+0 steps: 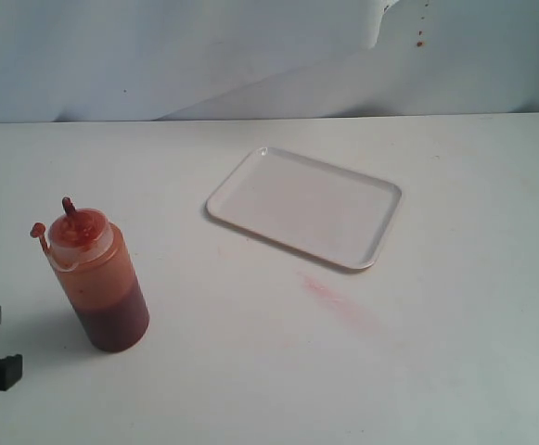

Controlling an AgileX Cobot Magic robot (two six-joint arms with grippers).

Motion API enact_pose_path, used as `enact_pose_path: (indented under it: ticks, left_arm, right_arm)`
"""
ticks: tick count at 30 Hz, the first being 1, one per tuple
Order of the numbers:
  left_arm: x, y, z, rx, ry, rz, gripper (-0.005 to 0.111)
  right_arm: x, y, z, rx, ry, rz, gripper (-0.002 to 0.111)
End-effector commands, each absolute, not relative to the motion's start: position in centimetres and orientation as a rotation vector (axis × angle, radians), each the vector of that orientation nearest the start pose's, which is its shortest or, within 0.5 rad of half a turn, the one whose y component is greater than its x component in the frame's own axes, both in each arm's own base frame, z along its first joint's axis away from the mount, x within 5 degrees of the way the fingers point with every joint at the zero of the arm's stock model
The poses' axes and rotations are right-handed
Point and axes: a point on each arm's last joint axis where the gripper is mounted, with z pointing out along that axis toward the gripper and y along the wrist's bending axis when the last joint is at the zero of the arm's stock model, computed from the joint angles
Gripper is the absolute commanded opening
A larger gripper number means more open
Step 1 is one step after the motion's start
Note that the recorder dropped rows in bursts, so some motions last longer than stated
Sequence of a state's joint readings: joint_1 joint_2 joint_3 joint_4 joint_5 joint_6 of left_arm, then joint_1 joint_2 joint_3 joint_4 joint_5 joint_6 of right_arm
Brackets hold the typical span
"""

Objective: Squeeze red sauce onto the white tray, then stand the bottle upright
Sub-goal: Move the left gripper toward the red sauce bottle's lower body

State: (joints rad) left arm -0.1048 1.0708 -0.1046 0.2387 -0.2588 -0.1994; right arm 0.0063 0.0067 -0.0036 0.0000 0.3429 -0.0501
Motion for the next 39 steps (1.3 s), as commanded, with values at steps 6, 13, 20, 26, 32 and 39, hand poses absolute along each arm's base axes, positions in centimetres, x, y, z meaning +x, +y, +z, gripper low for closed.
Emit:
enact_pose_path:
  ticks: [6,13,20,26,32,39]
  left_arm:
    - [13.8,-3.6,13.4,0.457,2.084,-0.200,0.000]
    - [13.8,-4.8,13.4,0.653,1.985,-0.272,0.000]
    - [13.8,-5.1,12.5,0.714,2.012,-0.288,0.000]
    - [13.8,-6.1,11.4,0.877,1.948,-0.377,0.000]
    - [14.0,-6.1,10.1,0.857,2.006,-0.394,0.000]
    - [14.9,-6.2,8.6,0.857,2.078,-0.430,0.000]
  right_arm:
    - [5.4,0.0,18.2,-0.043,1.826,-0.033,0.000]
    - [5.4,0.0,18.2,-0.043,1.826,-0.033,0.000]
    - [5.4,0.0,18.2,-0.043,1.826,-0.033,0.000]
    - [5.4,0.0,18.2,-0.043,1.826,-0.033,0.000]
    - [5.4,0.0,18.2,-0.043,1.826,-0.033,0.000]
    - [5.4,0.0,18.2,-0.043,1.826,-0.033,0.000]
